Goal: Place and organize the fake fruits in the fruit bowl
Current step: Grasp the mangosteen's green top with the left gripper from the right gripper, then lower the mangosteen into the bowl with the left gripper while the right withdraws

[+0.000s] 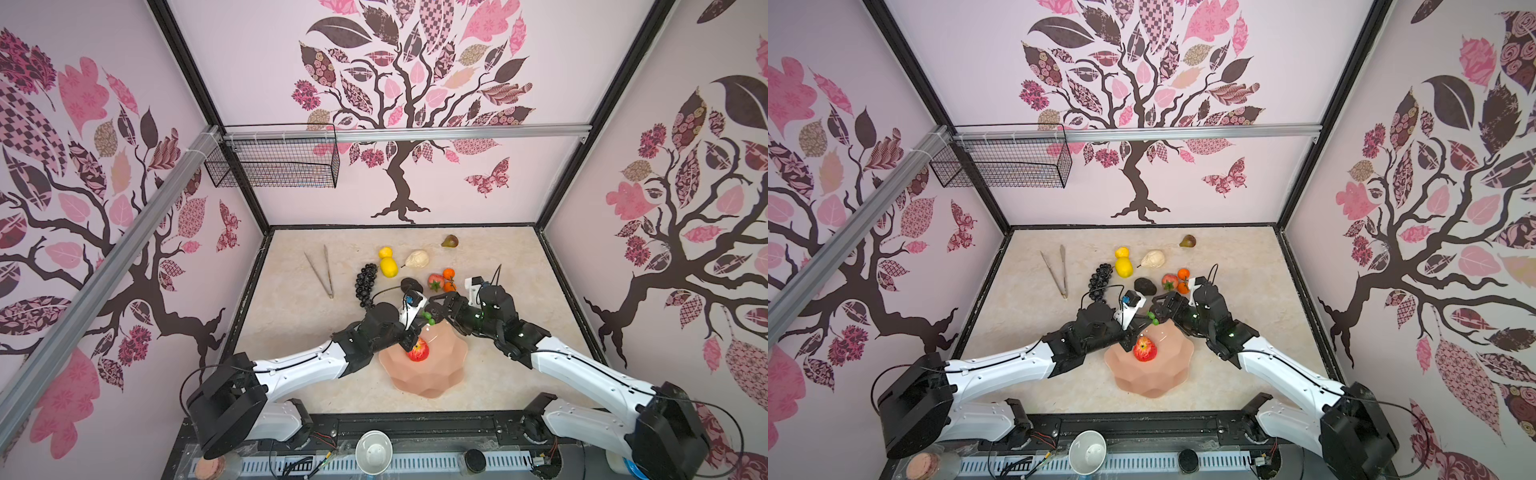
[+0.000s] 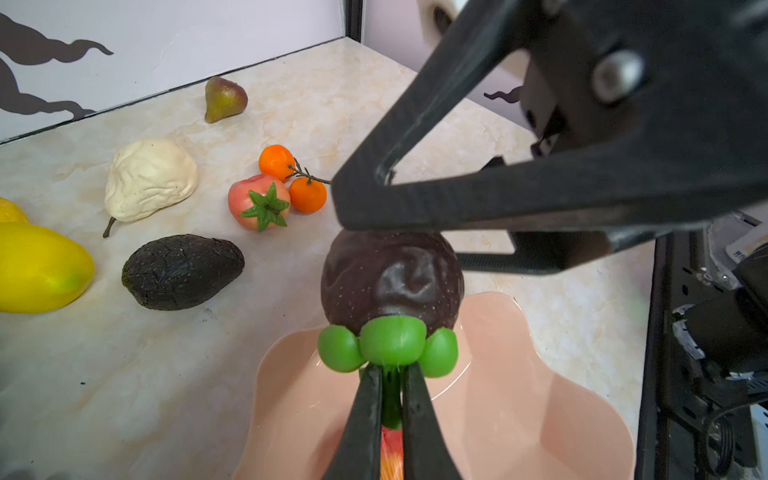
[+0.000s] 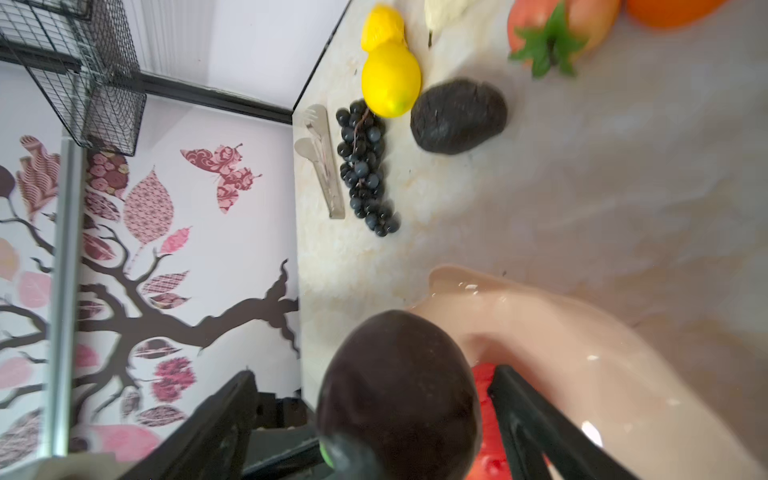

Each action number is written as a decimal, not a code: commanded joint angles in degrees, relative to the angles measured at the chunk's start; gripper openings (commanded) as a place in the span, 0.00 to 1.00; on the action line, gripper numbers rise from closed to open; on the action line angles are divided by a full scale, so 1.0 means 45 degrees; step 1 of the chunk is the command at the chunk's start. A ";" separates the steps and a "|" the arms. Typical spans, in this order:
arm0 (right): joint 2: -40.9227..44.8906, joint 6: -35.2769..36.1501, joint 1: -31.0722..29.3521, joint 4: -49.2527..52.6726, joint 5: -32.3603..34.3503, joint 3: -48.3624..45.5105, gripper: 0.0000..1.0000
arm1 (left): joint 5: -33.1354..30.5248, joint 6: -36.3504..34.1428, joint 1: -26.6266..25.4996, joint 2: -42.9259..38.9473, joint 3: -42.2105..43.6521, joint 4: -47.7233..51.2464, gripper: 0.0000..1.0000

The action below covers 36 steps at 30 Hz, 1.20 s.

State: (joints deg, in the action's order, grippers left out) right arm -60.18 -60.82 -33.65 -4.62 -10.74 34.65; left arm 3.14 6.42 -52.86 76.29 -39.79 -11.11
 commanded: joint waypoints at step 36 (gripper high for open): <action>0.8451 0.4589 0.1260 0.4934 0.7563 -0.2368 1.00 | 0.0239 0.0042 -0.2023 0.7138 -1.2070 1.5792 0.07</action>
State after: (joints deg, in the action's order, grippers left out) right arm -23.11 -40.64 -28.03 16.34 22.74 23.79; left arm 3.33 6.07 -61.67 106.67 -89.84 56.38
